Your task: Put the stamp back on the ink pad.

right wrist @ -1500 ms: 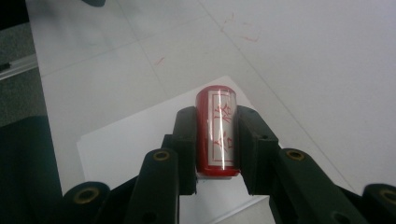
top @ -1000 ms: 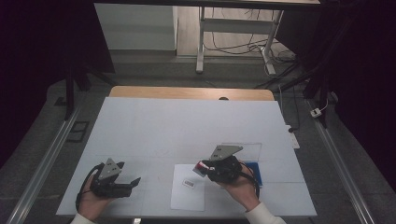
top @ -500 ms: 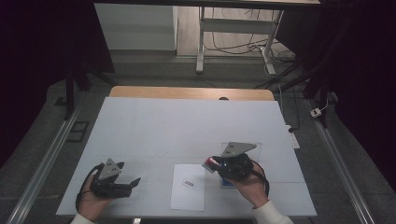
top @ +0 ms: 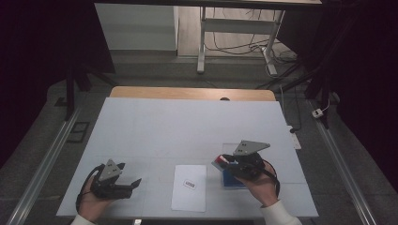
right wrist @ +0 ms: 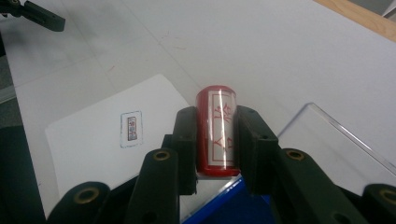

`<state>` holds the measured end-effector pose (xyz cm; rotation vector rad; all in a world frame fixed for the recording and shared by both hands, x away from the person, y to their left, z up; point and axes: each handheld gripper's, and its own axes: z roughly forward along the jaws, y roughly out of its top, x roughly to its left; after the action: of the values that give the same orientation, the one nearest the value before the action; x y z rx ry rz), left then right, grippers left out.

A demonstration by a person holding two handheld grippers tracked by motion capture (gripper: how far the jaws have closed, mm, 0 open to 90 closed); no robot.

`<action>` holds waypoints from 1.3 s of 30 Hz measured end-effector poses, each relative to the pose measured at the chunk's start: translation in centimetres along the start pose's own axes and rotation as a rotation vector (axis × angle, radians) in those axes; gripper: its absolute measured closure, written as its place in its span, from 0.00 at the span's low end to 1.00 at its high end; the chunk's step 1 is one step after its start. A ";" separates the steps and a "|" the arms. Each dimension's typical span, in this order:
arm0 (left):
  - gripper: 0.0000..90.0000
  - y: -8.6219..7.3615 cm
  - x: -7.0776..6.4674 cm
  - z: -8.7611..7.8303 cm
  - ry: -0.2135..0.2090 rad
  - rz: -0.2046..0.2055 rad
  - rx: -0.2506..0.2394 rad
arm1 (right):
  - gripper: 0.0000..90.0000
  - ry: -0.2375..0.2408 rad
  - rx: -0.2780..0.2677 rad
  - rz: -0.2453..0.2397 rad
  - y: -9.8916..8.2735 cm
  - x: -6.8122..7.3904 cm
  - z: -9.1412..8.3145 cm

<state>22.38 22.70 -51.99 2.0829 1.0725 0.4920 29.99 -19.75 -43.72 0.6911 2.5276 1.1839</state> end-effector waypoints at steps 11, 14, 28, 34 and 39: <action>0.18 0.0 0.1 -0.1 -0.004 -0.001 0.000 | 0.78 -0.039 0.020 0.029 -1.3 -1.4 -1.6; 0.18 0.0 0.1 -0.1 -0.004 -0.001 0.000 | 0.78 -0.051 0.024 0.039 -1.8 -1.9 -2.1; 0.18 0.0 0.2 -0.1 -0.008 -0.001 0.001 | 0.78 -0.098 0.146 0.055 -4.0 -3.6 -2.5; 0.18 0.0 0.1 -0.1 -0.008 -0.002 0.003 | 0.78 -0.092 0.198 0.060 -4.7 -3.8 -1.9; 0.18 -0.1 0.2 -0.1 -0.007 -0.002 0.004 | 0.78 -0.086 0.214 0.065 -5.2 -3.9 -1.4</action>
<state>22.42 22.89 -51.99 2.0853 1.0719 0.4812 31.10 -25.57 -46.67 0.8616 2.6004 0.8895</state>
